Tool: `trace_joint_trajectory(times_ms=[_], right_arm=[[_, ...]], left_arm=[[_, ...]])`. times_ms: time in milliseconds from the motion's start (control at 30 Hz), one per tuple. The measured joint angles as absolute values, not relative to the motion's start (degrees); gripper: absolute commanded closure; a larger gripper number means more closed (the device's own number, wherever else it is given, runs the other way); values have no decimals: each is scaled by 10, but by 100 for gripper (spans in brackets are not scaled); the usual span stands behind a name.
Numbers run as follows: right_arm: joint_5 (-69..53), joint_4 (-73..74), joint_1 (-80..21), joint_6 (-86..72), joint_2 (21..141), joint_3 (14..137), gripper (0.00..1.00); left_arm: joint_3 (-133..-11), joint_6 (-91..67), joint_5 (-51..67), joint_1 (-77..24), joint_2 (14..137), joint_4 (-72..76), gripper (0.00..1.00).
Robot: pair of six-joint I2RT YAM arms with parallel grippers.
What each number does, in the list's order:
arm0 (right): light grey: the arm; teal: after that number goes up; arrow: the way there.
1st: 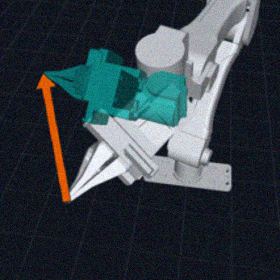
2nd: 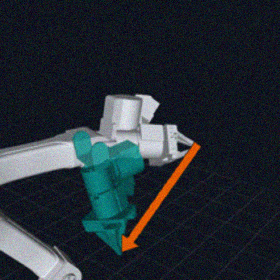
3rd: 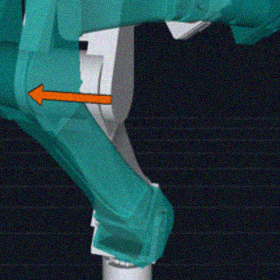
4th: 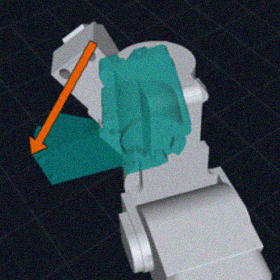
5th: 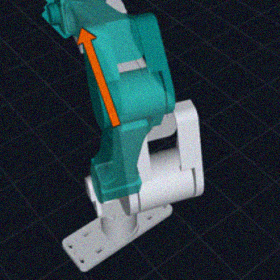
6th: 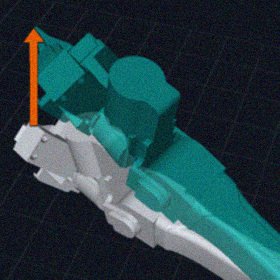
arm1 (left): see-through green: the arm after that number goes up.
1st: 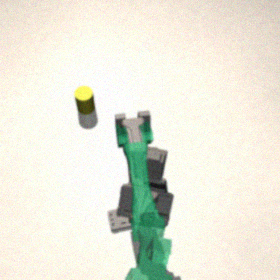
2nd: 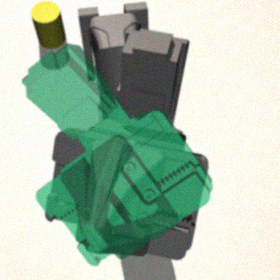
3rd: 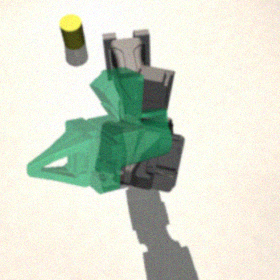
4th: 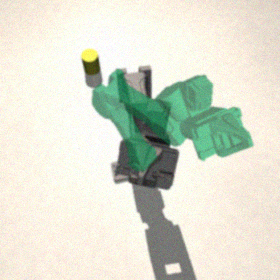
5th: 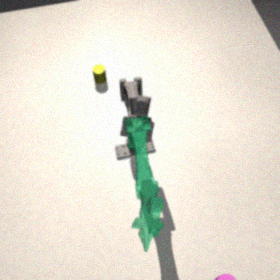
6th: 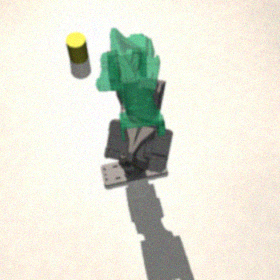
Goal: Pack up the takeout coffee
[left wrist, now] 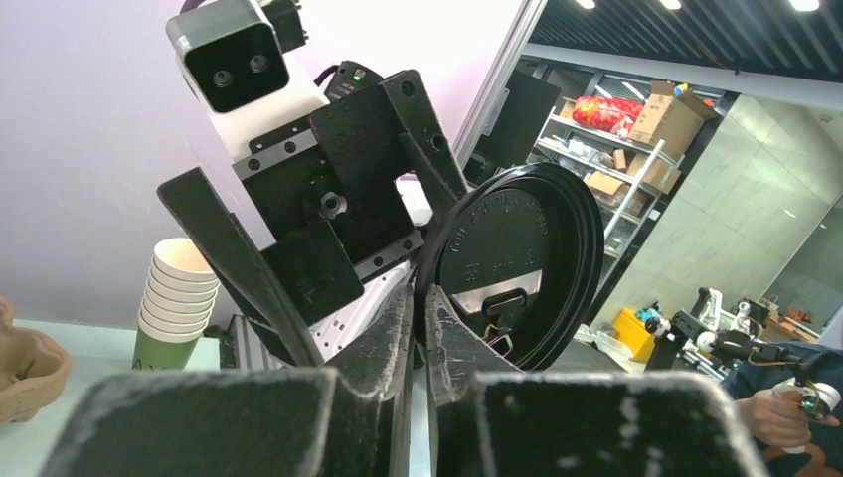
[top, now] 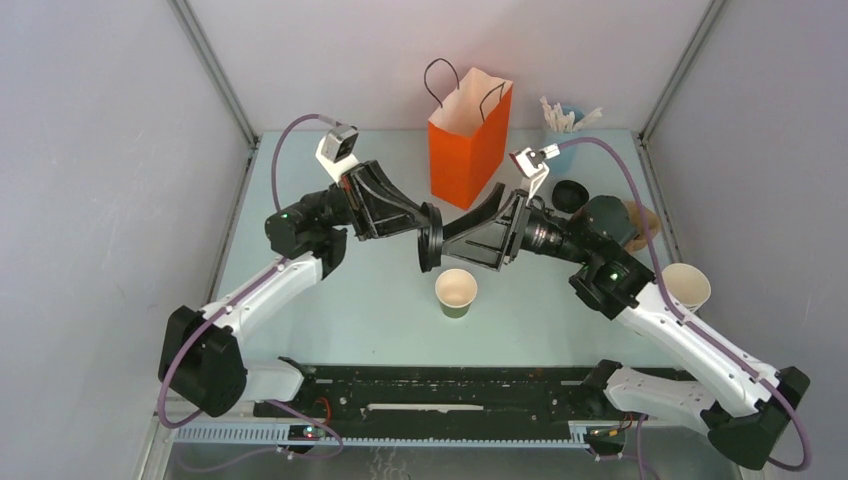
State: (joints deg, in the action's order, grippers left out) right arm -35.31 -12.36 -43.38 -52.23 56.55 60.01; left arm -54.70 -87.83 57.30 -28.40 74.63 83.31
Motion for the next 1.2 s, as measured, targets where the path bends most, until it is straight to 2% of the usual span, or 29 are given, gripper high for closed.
trace_joint_trajectory(times_ms=[567,1200], right_arm=[[-359,-301,-506,-542,573,543,0],[-343,-340,-499,-549,593,543,0]], left_arm=[[-543,-886,573,-268,735,836,92],[-543,-886,573,-268,733,838,92]])
